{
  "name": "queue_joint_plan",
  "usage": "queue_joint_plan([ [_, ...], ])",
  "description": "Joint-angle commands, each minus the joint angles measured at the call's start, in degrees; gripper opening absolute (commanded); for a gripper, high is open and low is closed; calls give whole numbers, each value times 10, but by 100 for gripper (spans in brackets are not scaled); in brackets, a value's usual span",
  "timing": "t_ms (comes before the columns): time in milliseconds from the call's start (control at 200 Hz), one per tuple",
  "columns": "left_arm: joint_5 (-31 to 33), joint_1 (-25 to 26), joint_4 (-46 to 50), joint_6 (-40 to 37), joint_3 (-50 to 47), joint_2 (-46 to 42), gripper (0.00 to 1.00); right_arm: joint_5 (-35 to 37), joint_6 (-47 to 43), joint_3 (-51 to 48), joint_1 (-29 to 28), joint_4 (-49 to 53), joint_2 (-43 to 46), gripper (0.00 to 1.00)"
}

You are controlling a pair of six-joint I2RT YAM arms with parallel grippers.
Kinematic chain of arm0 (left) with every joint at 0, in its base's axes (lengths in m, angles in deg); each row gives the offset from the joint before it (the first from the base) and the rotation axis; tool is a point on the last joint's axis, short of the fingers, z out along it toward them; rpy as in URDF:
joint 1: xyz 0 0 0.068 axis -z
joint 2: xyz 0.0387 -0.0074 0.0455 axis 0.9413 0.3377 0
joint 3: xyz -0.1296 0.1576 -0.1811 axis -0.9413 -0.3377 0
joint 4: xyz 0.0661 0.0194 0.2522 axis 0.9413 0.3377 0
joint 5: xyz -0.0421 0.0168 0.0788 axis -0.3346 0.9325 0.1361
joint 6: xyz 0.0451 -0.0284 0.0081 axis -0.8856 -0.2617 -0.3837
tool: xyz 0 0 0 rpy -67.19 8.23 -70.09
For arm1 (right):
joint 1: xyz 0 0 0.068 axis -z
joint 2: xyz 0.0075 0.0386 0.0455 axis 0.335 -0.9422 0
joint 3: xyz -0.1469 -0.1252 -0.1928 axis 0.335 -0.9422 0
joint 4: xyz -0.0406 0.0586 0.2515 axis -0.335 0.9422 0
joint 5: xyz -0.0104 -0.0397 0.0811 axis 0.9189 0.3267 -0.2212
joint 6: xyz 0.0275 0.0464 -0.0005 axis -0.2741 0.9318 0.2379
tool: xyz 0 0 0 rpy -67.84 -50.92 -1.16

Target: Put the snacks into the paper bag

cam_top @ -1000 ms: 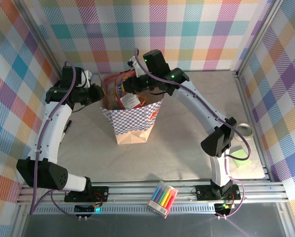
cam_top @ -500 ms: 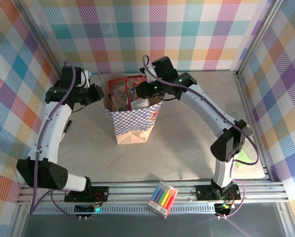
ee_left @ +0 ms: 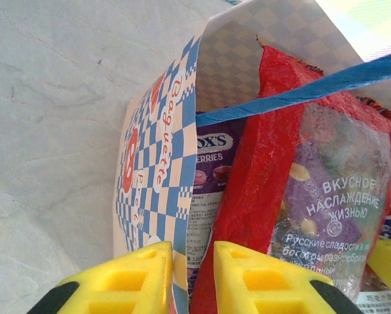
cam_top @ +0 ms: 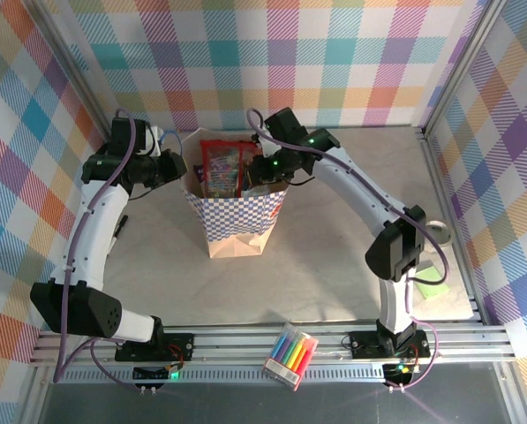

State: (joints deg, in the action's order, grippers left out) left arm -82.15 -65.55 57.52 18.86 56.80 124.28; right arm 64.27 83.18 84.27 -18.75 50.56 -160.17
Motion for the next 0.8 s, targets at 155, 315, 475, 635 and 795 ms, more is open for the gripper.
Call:
queue_joint_plan([
  [155,-3,-6,3,4,22,4,25,61,-23,74,-19,144,-67,0],
  [315,-7,-6,6,3,33,4,26,101,-27,138,-29,185,-88,1],
  [475,-15,-6,6,5,42,3,31,117,-14,192,-35,180,-56,23],
  [635,-13,-6,14,4,60,4,32,133,11,215,-35,168,-7,40],
  [795,4,-5,30,-4,83,12,33,176,32,203,-35,164,47,53],
])
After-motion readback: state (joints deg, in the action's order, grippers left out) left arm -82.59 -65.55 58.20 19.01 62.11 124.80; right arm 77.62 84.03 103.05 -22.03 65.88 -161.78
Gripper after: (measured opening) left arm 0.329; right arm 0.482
